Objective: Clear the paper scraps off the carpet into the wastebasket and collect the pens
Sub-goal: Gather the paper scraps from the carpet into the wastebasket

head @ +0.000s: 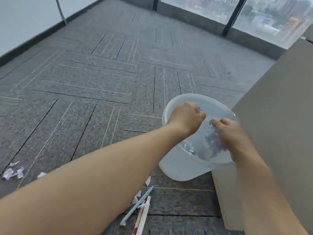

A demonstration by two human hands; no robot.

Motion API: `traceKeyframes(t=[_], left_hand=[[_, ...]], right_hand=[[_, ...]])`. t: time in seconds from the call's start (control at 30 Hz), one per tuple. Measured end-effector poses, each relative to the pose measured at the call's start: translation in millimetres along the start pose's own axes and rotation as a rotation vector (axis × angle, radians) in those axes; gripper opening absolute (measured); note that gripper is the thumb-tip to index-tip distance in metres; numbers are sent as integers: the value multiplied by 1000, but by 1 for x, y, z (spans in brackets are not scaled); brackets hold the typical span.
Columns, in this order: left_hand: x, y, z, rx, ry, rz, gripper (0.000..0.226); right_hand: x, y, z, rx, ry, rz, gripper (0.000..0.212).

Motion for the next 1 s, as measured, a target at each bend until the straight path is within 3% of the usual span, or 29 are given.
traceKeyframes(t=[0.07,0.13,0.27,0.43,0.57,0.8,0.9,1.0], left_hand=[[-7,-1,-16,-185,-134,2,37],[-9,0,-21,-229,-161,-27,51],[-9,2,5,27,48,-99,48],[5,-36,62,251,281,-134,38],[41,-114,120,234,451,-30,39],[164,-303,195,-223,450,346,30],[212,-361,212,-333,396,444,27],[245,-403,216,-421,293,477,33]], right_hand=[[-6,8,5,-1,25,-9,36],[-8,8,13,-60,130,26,27],[11,-18,10,-327,241,130,21],[67,-75,-32,-521,62,329,26],[106,-89,-97,-569,-144,362,25],[173,-37,-272,-120,-544,436,21],[196,-8,-330,140,-726,570,38],[203,13,-365,336,-801,598,55]])
Point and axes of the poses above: each hand's wrist, its own x-axis away from the middle knuckle, its own z-axis out of the back of the hand, y = z × x, the point moved 4 cm from there along -x, towards the middle knuckle, and after that the axes turned 7 degrees about y, right-handed, at the moved point
